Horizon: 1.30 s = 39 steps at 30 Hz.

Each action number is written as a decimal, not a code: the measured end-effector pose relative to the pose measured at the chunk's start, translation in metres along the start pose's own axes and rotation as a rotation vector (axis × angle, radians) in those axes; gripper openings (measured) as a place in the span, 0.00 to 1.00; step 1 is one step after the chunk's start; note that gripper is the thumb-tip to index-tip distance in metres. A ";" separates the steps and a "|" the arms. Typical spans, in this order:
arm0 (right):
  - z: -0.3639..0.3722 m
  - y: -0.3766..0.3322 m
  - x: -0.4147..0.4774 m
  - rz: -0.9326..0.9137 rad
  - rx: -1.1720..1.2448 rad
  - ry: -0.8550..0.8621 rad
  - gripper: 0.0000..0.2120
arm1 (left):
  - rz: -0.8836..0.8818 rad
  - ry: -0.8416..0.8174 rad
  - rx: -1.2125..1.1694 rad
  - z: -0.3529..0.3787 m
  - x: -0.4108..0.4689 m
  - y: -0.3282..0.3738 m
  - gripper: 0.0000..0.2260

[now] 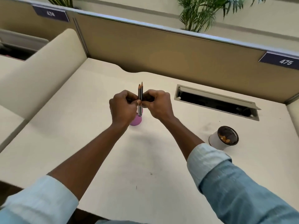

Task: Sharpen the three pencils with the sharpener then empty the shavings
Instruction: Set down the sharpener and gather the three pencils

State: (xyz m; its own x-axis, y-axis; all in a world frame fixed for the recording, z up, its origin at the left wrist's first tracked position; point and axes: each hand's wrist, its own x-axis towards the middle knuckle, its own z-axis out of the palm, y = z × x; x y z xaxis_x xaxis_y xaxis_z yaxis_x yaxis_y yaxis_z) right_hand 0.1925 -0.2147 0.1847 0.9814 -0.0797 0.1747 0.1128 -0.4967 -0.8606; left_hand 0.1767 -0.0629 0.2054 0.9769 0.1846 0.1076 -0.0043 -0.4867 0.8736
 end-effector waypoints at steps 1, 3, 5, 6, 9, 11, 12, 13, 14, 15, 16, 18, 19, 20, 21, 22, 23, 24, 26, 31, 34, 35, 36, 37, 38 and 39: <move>0.006 -0.001 0.008 -0.014 -0.014 -0.008 0.10 | -0.011 0.011 0.014 -0.002 0.008 -0.003 0.04; 0.016 0.000 0.020 -0.024 -0.035 -0.017 0.10 | -0.031 0.018 0.039 -0.003 0.020 -0.008 0.04; 0.024 0.002 0.031 -0.012 -0.045 -0.032 0.10 | -0.051 0.026 0.067 -0.002 0.031 -0.014 0.04; 0.029 0.004 0.036 -0.006 -0.052 -0.040 0.10 | -0.059 0.029 0.081 -0.001 0.037 -0.018 0.04; 0.042 0.012 0.044 0.033 -0.124 -0.064 0.10 | -0.093 0.022 0.112 0.005 0.048 -0.030 0.04; 0.051 0.019 0.045 0.063 -0.225 -0.079 0.10 | -0.137 0.003 0.126 0.010 0.052 -0.040 0.04; 0.053 0.023 0.043 0.070 -0.274 -0.090 0.09 | -0.162 -0.009 0.126 0.012 0.052 -0.043 0.05; 0.057 0.027 0.042 0.078 -0.311 -0.105 0.09 | -0.191 -0.021 0.128 0.015 0.052 -0.048 0.05; 0.062 0.032 0.041 0.091 -0.338 -0.122 0.09 | -0.224 -0.031 0.135 0.018 0.053 -0.053 0.05; 0.064 0.037 0.039 0.105 -0.357 -0.135 0.09 | -0.253 -0.039 0.143 0.021 0.052 -0.057 0.05; 0.068 0.042 0.037 0.125 -0.366 -0.149 0.09 | -0.285 -0.045 0.155 0.024 0.051 -0.061 0.06; 0.073 0.047 0.032 0.151 -0.387 -0.167 0.10 | -0.331 -0.042 0.175 0.028 0.049 -0.065 0.06; 0.076 0.049 0.030 0.155 -0.406 -0.173 0.09 | -0.349 -0.039 0.194 0.030 0.049 -0.067 0.06; 0.079 0.049 0.029 0.147 -0.426 -0.175 0.09 | -0.358 -0.036 0.214 0.032 0.050 -0.069 0.06; 0.082 0.051 0.026 0.141 -0.446 -0.179 0.09 | -0.367 -0.040 0.232 0.034 0.050 -0.071 0.05; 0.084 0.050 0.025 0.136 -0.459 -0.180 0.09 | -0.379 -0.041 0.242 0.035 0.050 -0.072 0.05; 0.085 0.048 0.023 0.138 -0.469 -0.183 0.09 | -0.394 -0.042 0.249 0.035 0.050 -0.072 0.05; 0.086 0.048 0.022 0.139 -0.478 -0.185 0.09 | -0.407 -0.042 0.252 0.036 0.051 -0.071 0.05; 0.088 0.048 0.021 0.134 -0.503 -0.182 0.10 | -0.414 -0.039 0.261 0.038 0.052 -0.070 0.05; 0.087 0.048 0.020 0.133 -0.570 -0.190 0.09 | -0.442 -0.041 0.279 0.041 0.056 -0.064 0.05; 0.083 0.050 0.019 0.142 -0.545 -0.173 0.09 | -0.432 -0.047 0.288 0.042 0.057 -0.063 0.06; 0.080 0.049 0.018 0.149 -0.525 -0.157 0.09 | -0.433 -0.049 0.298 0.041 0.056 -0.061 0.06; 0.078 0.048 0.017 0.153 -0.507 -0.135 0.10 | -0.427 -0.049 0.304 0.041 0.055 -0.061 0.07; 0.075 0.047 0.016 0.149 -0.485 -0.117 0.10 | -0.428 -0.059 0.310 0.041 0.055 -0.061 0.07; 0.073 0.046 0.015 0.137 -0.469 -0.096 0.11 | -0.429 -0.059 0.309 0.040 0.055 -0.061 0.06; 0.069 0.044 0.013 0.127 -0.455 -0.069 0.11 | -0.421 -0.050 0.309 0.039 0.054 -0.059 0.06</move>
State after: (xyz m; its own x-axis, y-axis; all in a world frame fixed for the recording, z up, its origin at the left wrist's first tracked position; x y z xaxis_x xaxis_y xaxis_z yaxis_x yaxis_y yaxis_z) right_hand 0.2209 -0.1778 0.1161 0.9928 -0.1143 0.0361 -0.0731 -0.8162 -0.5732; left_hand 0.2378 -0.0575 0.1408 0.8896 0.3809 -0.2521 0.4467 -0.6100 0.6545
